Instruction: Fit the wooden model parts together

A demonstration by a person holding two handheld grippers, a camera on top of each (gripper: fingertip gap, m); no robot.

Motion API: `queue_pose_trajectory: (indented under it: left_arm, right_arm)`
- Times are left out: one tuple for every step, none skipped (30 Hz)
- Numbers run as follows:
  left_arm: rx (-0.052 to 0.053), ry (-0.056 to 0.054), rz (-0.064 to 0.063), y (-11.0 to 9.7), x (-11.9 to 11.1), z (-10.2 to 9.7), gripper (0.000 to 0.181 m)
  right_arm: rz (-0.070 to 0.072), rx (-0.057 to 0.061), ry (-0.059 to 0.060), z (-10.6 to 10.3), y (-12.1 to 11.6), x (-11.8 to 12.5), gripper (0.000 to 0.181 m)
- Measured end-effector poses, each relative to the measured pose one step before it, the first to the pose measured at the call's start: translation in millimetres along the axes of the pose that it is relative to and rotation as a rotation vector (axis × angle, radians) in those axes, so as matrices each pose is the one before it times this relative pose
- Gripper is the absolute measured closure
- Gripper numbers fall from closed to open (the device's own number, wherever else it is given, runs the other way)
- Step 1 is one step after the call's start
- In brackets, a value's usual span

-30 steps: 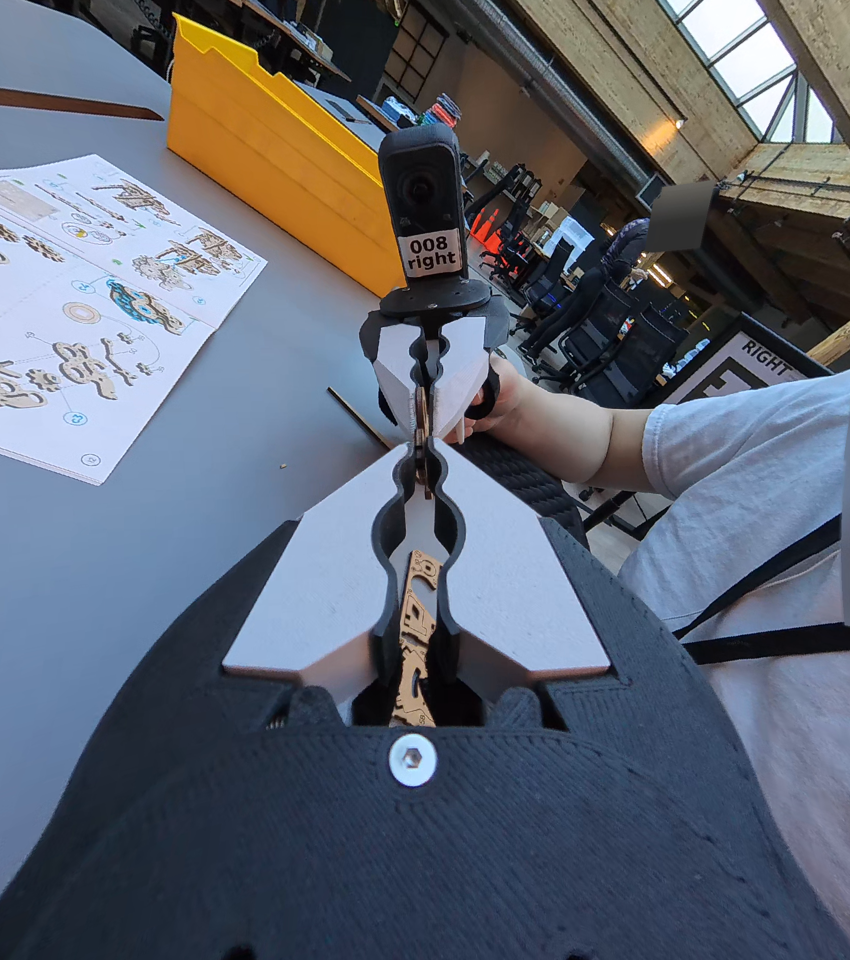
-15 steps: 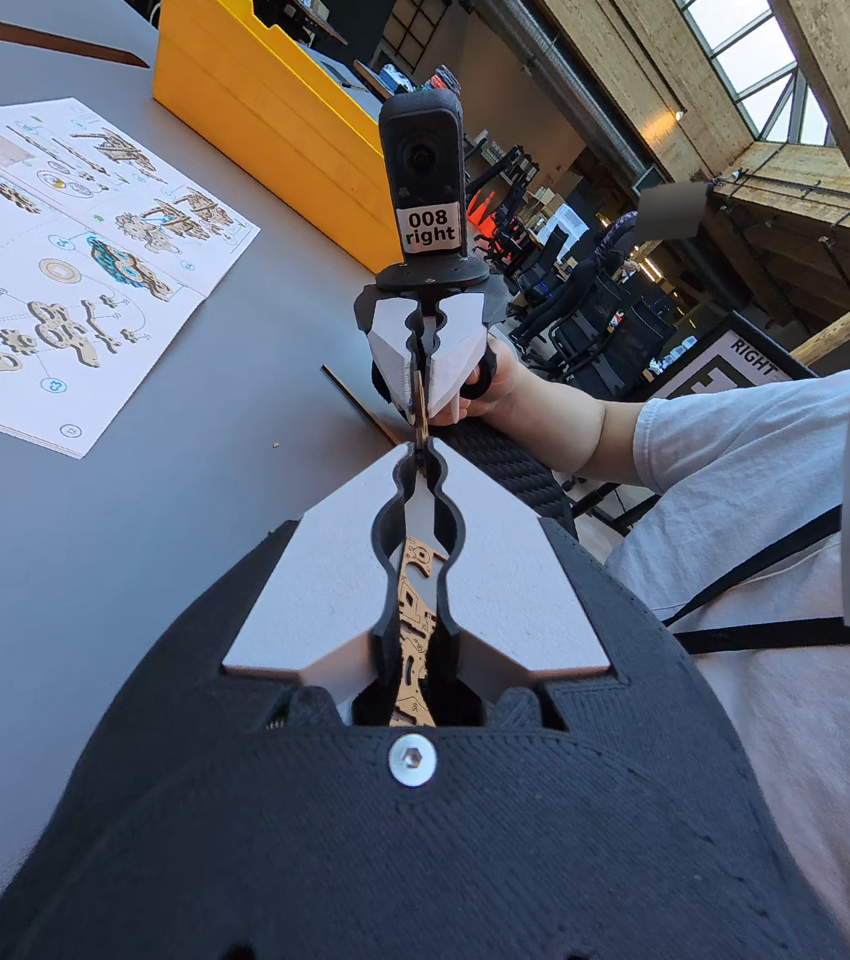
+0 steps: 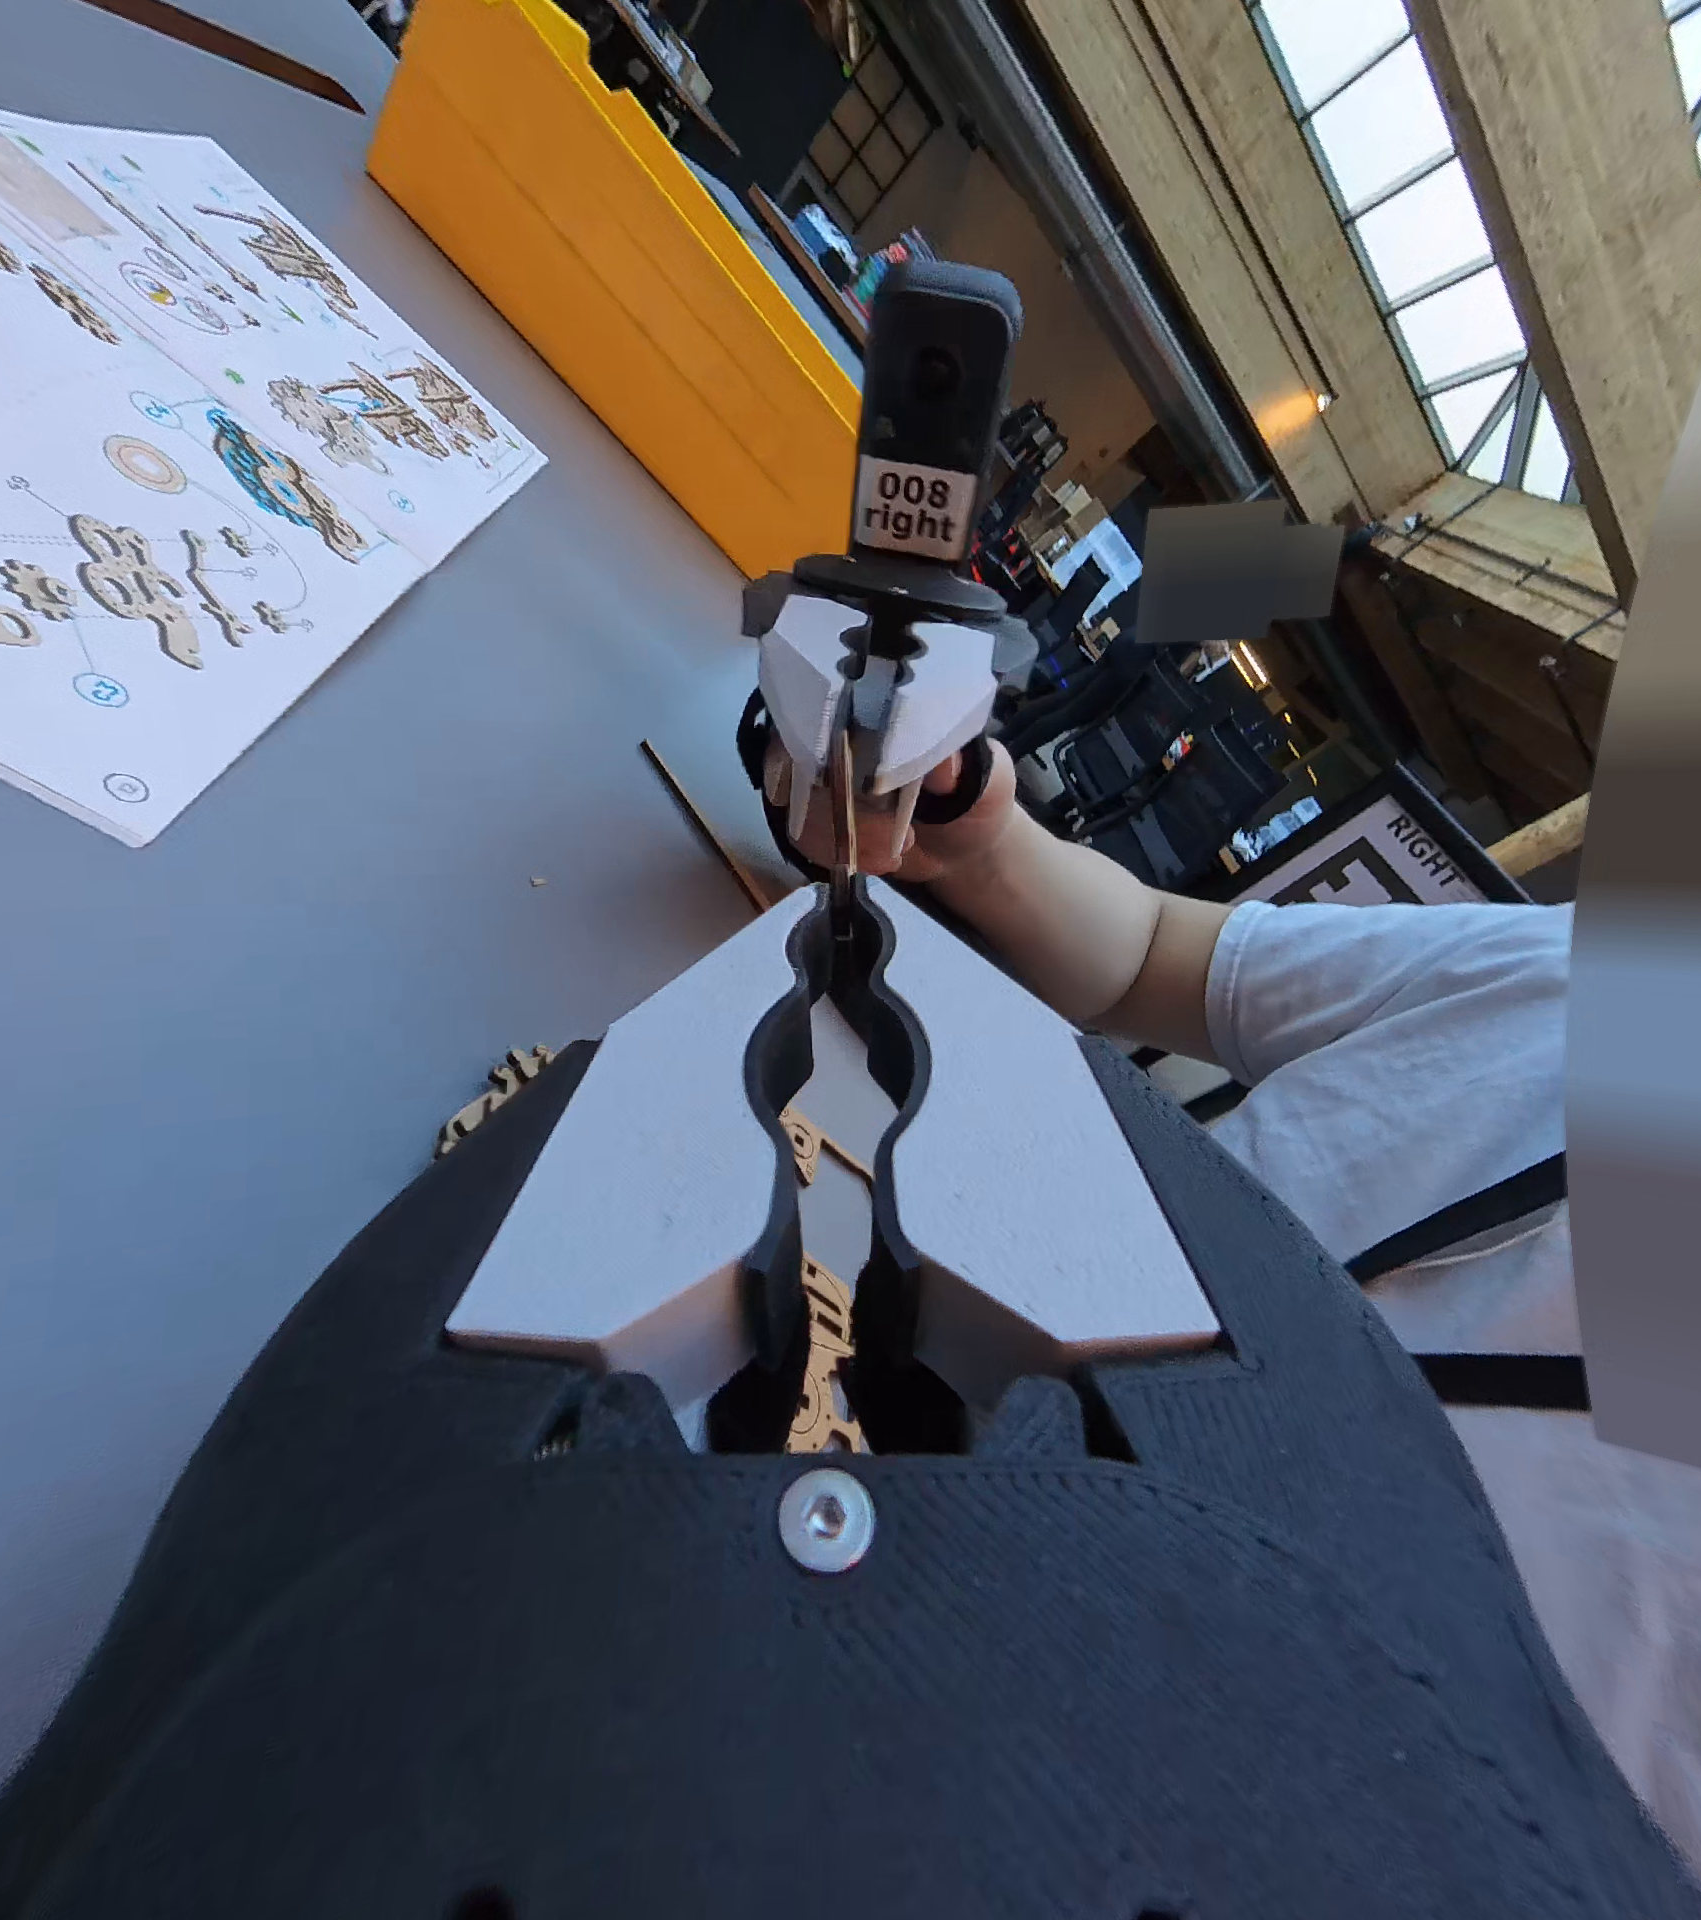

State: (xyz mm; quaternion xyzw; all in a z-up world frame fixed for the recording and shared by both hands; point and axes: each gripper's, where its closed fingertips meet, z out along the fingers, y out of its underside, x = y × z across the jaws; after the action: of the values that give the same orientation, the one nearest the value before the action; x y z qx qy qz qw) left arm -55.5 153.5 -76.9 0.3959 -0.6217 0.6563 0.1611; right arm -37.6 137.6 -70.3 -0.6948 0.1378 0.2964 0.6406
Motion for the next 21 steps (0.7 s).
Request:
queue_pose_trajectory:
  left_arm:
    - [0.0227,-0.0126,-0.0156,-2.8,-3.1,-1.73,0.181]
    - [0.0168,-0.0063,-0.0143,-2.28,-2.49,-1.9,0.181]
    - [0.0155,-0.0024,-0.0137,-2.12,-2.08,-1.97,0.181]
    - [0.0151,-0.0023,-0.0136,-2.07,-1.99,-1.71,0.181]
    - [0.0131,-0.0034,-0.0138,-1.6,-2.0,-1.41,0.181]
    - [0.0097,-0.0003,-0.0131,-1.17,-1.44,-1.06,0.181]
    - [0.0087,-0.002,-0.0094,-1.0,-1.21,-0.72,0.181]
    - [0.011,-0.0088,-0.0043,-1.2,-1.89,-0.7,0.181]
    - [0.0076,-0.0085,-0.0009,-0.87,-1.41,-0.45,0.181]
    - [0.0057,-0.0054,0.0006,-0.58,-0.78,0.09,0.181]
    - [0.0082,-0.0051,0.0006,-0.76,-0.45,0.44,0.181]
    - [0.0062,-0.0063,-0.0014,-0.28,-0.67,0.85,0.181]
    - [0.007,-0.0042,-0.0012,-0.11,-0.15,1.16,0.181]
    - [0.0053,0.0007,-0.0018,0.27,0.7,1.61,0.181]
    - [0.0014,-0.0006,-0.0019,0.72,0.59,1.69,0.181]
    - [0.0041,-0.0081,0.0013,0.43,-0.63,1.38,0.181]
    - [0.003,-0.0065,0.005,0.46,-0.38,1.01,0.181]
    - [-0.0059,-0.0046,0.0038,1.41,-0.5,0.9,0.181]
    - [-0.0045,-0.0031,0.0004,1.12,-0.49,0.98,0.181]
    - [-0.0006,-0.0038,-0.0011,0.99,-0.8,1.11,0.181]
    - [-0.003,-0.0067,-0.004,1.64,-1.37,1.19,0.181]
  right_arm:
    - [-0.0695,0.0192,0.0449,-3.07,-4.91,2.91,0.171]
    - [-0.0947,0.015,0.0641,-3.25,-4.92,3.65,0.169]
    - [-0.1167,-0.0044,0.0757,-2.34,-3.03,3.56,0.164]
    - [-0.1258,-0.021,0.0759,-1.17,-0.81,2.74,0.162]
    - [-0.1134,-0.0262,0.0546,-0.12,0.57,-0.64,0.162]
    - [-0.0873,-0.0225,0.0254,1.31,1.22,-4.14,0.162]
    - [-0.0543,-0.0216,-0.0003,2.62,2.12,-6.65,0.162]
    - [-0.0227,-0.0304,0.0052,3.52,4.09,-4.13,0.162]
    - [-0.0046,-0.0353,0.0175,3.82,5.37,-0.75,0.162]
    - [-0.0056,-0.0317,0.0112,3.08,4.94,-0.88,0.162]
    - [-0.0141,-0.0228,-0.0008,2.26,3.3,-2.3,0.162]
    - [-0.0119,-0.0185,0.0209,1.56,2.29,1.1,0.162]
    - [-0.012,-0.0156,0.0161,1.26,1.41,0.27,0.162]
    - [-0.0102,-0.0106,0.0114,0.88,0.56,-0.62,0.163]
    - [-0.0097,-0.0118,0.021,0.67,0.74,0.88,0.163]
    - [-0.0162,-0.0158,0.0243,0.49,1.47,1.72,0.164]
    - [-0.0212,-0.0111,0.0223,-0.06,1.15,1.8,0.167]
    - [-0.0212,-0.0118,0.0215,-0.57,1.5,2.35,0.173]
    - [-0.0187,-0.0096,0.0134,-0.32,1.39,1.6,0.175]
    - [-0.0095,-0.0116,0.011,0.04,1.68,1.4,0.175]
    - [-0.0009,-0.0156,0.0076,0.44,2.39,1.01,0.175]
